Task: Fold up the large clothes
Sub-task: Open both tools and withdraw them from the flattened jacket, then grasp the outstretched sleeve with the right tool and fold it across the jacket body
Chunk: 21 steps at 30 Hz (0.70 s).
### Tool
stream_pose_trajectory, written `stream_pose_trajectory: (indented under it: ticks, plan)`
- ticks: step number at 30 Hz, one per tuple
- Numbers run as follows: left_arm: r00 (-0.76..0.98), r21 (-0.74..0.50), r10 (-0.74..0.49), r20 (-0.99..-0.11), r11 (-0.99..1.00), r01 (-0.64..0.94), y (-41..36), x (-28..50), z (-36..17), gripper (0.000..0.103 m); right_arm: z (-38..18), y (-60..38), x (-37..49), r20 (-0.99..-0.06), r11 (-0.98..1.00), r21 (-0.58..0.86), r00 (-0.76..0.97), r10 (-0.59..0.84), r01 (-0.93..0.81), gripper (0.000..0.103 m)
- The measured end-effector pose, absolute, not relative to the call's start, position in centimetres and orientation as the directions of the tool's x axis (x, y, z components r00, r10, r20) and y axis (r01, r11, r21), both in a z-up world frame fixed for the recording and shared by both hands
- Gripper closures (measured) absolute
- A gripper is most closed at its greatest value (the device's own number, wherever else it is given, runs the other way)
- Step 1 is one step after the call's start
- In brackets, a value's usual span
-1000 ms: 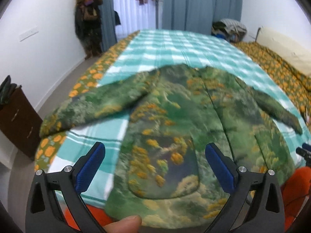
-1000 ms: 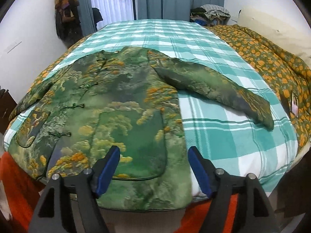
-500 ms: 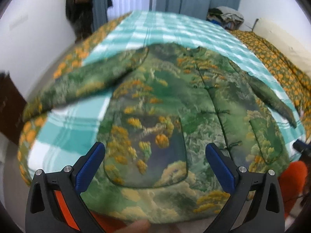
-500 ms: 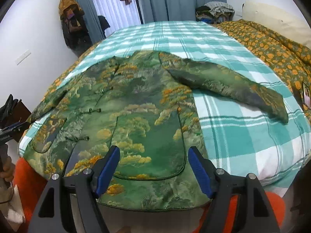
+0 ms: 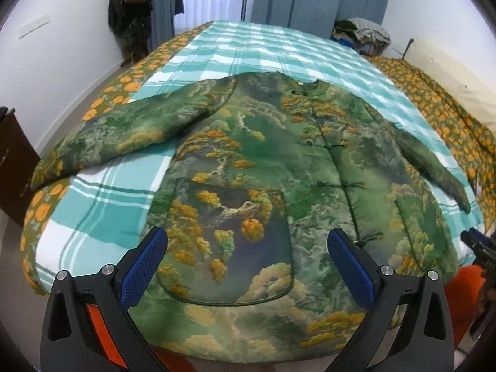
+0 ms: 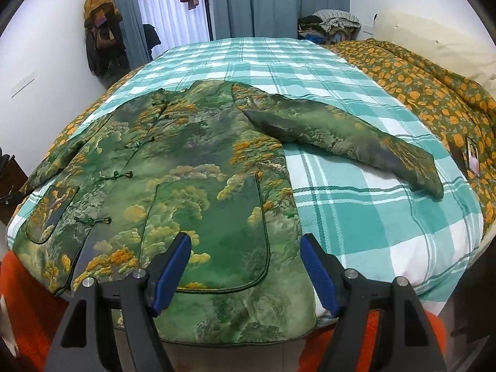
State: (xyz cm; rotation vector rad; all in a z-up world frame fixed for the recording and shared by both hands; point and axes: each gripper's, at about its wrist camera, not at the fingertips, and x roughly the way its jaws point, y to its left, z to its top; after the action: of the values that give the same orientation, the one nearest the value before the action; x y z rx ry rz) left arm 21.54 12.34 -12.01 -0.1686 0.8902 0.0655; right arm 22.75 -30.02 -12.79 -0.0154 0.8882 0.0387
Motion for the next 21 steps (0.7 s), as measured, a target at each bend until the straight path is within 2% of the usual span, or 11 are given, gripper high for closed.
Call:
stream_pose_trajectory:
  ticks: [9, 16, 21]
  plan:
    - [0.662, -0.048, 0.036, -0.749, 0.993, -0.109, 11.3, 21.5, -11.7, 0.000, -13.7, -30.4, 23.5, -0.787, 0.999, 0.015, 0.616, 0.030, -0.030, 0.029]
    - [0.650, -0.027, 0.050, -0.758, 0.994, -0.108, 11.0, 21.8, -12.2, 0.000, -13.8, -32.7, 24.5, -0.783, 1.000, 0.020, 0.623, 0.008, 0.012, 0.029]
    - [0.654, 0.000, 0.073, -0.753, 0.994, -0.111, 10.8, 21.6, -12.2, 0.000, -14.0, -39.2, 26.6, -0.770, 0.980, 0.120, 0.637, -0.009, 0.159, 0.029]
